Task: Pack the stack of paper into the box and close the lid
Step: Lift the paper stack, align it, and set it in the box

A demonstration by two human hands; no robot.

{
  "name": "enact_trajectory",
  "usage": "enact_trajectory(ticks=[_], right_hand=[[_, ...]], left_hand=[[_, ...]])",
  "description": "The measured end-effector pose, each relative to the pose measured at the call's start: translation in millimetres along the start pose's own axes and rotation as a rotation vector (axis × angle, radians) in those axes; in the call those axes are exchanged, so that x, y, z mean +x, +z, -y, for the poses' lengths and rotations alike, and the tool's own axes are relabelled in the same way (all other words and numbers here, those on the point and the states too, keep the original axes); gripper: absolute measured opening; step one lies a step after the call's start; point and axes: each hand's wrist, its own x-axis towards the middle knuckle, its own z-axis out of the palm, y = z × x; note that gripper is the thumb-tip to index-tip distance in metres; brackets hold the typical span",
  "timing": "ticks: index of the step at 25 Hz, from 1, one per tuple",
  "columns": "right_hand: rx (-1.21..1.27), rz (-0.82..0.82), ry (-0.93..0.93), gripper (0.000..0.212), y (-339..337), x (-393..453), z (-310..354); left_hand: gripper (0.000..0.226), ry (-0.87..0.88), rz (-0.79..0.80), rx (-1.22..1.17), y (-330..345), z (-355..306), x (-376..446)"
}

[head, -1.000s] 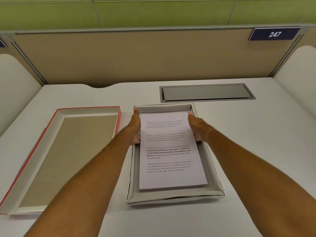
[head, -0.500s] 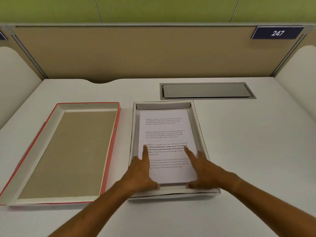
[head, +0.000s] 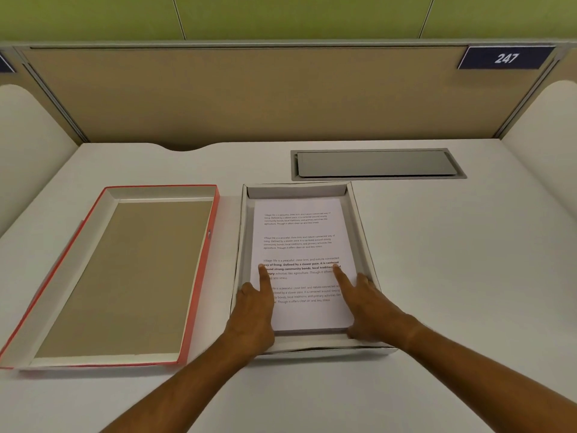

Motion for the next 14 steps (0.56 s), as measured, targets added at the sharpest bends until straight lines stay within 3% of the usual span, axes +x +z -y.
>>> enact_trajectory(ticks=[6,8,10,12,14], right_hand=[[0.003,0.031,0.026,0.116,-1.8,0.3,2.1],[0.07,0.108,0.072,0.126,-6.9,5.8,-0.3],[0.301,0.125,0.117,0.124,-20.2,16.3,-3.1],[0.655,0.028,0.098,0.086,-34.2,29.9,-1.7],[0.843,-0.068,0.15,0.039,-43.5,43.7,3.1]], left_hand=[[0.121,0.003,0.015,0.002,-4.5,-1.3,0.7],[0.126,0.021,0.06,-0.098,-14.7,1.9,1.8],[0.12,0.048,0.075,-0.325,-34.5,4.6,9.4],[0.098,0.03,0.041,-0.584,-55.6,3.3,22.0],[0.085,-0.072,0.04,-0.779,-70.6,-3.0,35.6]])
